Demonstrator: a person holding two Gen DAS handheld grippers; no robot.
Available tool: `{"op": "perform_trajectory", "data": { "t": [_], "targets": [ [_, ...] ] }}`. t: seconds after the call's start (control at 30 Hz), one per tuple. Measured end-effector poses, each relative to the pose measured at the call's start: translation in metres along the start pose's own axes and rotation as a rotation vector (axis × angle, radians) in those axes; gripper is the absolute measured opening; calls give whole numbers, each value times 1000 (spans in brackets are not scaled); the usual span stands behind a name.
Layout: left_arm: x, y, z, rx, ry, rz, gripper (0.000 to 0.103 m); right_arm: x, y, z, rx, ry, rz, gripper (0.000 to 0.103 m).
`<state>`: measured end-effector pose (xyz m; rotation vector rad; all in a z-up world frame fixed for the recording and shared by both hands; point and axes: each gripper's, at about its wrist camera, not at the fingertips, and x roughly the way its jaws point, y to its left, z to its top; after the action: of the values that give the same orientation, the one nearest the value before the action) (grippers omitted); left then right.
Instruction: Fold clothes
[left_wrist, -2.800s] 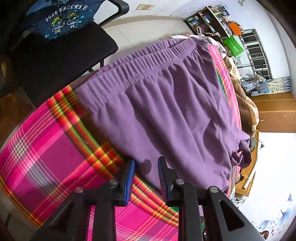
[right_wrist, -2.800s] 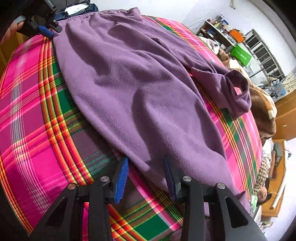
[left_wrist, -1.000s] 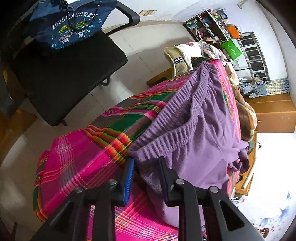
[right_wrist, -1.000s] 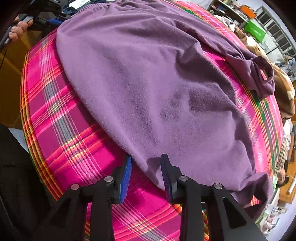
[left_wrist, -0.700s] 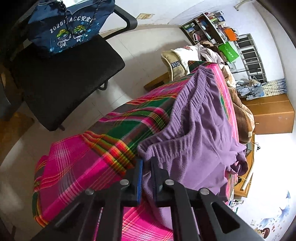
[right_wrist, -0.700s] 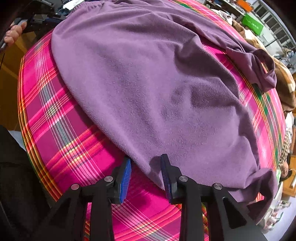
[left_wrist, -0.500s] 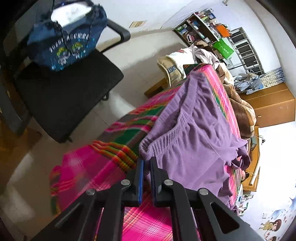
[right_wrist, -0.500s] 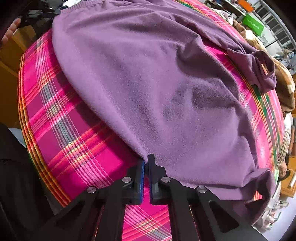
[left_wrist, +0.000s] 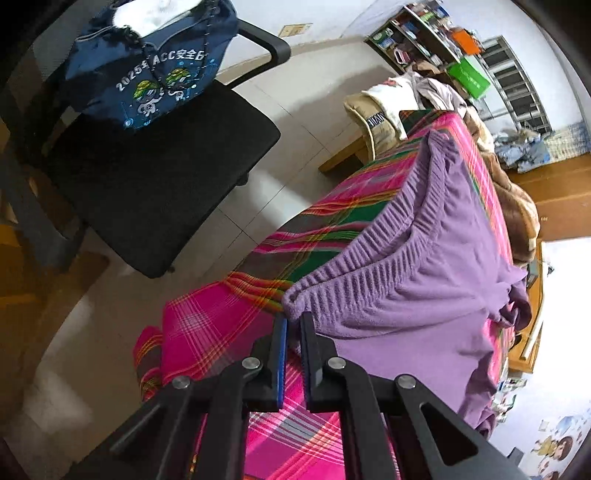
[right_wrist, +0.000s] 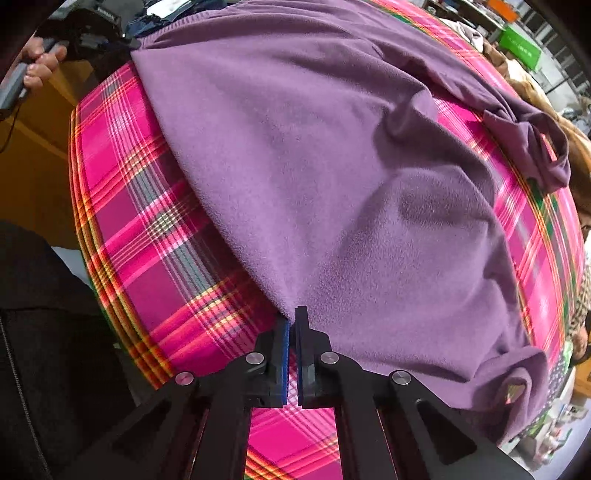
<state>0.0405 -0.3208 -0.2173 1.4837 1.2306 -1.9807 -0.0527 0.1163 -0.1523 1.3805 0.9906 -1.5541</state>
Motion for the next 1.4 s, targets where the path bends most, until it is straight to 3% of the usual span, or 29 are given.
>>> {"op": "perform_trajectory", "data": {
  "t": [0.27, 0.43, 0.53, 0.6, 0.8, 0.97, 1.17, 1.37, 1.4],
  "targets": [
    [-12, -4, 9, 74, 74, -39, 10, -16, -13, -1, 95, -15, 64, 11],
    [-32, -14, 22, 134, 56, -10, 11, -47, -33, 9, 188, -113, 108, 30],
    [-35, -35, 41, 189, 20, -21, 11, -60, -35, 3, 260, -162, 99, 30],
    [-28, -55, 57, 215, 5, -44, 16, -45, -65, 32, 308, -182, 89, 30],
    [30, -120, 110, 304, 35, -83, 18, -26, -88, 42, 362, -167, 63, 30],
    [62, -139, 141, 325, 53, -75, 19, -14, -92, 46, 396, -154, 55, 30],
    [82, -155, 169, 324, 63, -139, 26, -7, -90, 53, 413, -141, 41, 30],
    [93, -160, 181, 302, 64, -162, 24, -7, -88, 58, 405, -128, 24, 30],
    [92, -160, 181, 307, 53, -163, 10, -7, -88, 58, 406, -127, 22, 30]
  ]
}}
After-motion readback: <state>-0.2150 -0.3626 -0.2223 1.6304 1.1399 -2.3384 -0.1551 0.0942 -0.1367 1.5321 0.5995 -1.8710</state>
